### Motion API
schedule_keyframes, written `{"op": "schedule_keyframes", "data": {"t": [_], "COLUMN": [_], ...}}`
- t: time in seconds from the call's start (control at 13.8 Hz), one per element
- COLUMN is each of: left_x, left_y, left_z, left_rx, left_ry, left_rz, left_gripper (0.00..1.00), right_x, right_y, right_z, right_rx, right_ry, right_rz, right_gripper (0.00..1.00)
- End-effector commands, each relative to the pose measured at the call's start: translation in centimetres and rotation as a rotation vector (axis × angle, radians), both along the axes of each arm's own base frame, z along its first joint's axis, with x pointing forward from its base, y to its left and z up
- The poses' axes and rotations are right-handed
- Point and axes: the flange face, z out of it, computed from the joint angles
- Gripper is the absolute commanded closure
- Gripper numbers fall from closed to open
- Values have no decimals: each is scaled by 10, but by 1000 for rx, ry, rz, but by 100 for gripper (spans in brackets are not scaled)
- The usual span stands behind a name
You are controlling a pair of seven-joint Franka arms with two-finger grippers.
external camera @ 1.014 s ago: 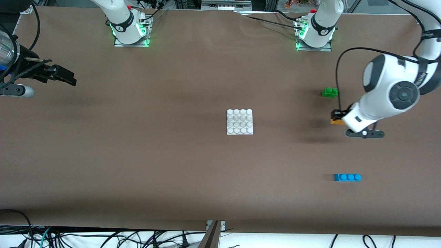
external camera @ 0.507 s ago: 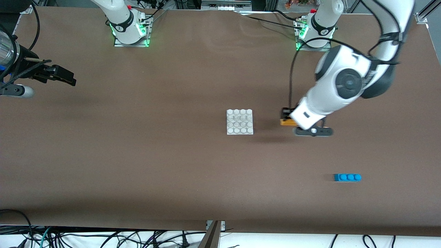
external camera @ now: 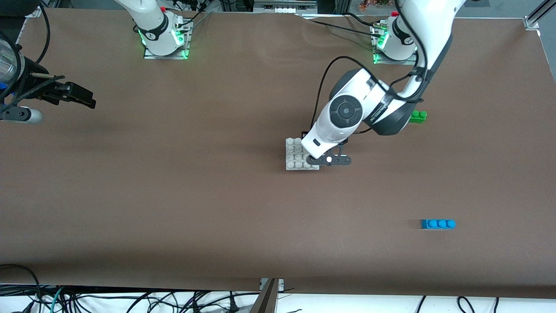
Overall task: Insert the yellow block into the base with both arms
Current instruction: 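Lift the yellow block and carry it over the white plate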
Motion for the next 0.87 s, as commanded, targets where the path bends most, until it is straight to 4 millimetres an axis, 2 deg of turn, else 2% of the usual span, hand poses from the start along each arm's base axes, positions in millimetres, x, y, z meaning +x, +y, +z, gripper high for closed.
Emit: {"op": "schedule_keyframes", "data": {"t": [0.0, 0.07, 0.22, 0.29, 0.43, 0.8], "left_x": [8, 7, -6, -7, -8, -14], "left_y": [-10, -12, -38, -41, -44, -48], "left_z": [-12, -22, -39, -49, -55, -72], "left_rx": [6, 13, 7, 11, 50, 65], "left_ry": [-12, -4, -19, -23, -70, -55], "left_rz": [5, 40, 95, 105, 64, 47], "left_gripper": [46, 46, 46, 46, 46, 46], "right_x": [1, 1, 2, 2, 2, 2], "right_y": [-2, -2, -2, -3, -3, -2], "right_z": [3, 3, 2, 1, 1, 1], "right_rx": [-5, -5, -6, -6, -6, -6], "right_ry": [3, 3, 6, 8, 9, 8], "right_rz": [-3, -3, -3, -4, -6, -4], "right_gripper": [1, 1, 1, 1, 1, 1]}}
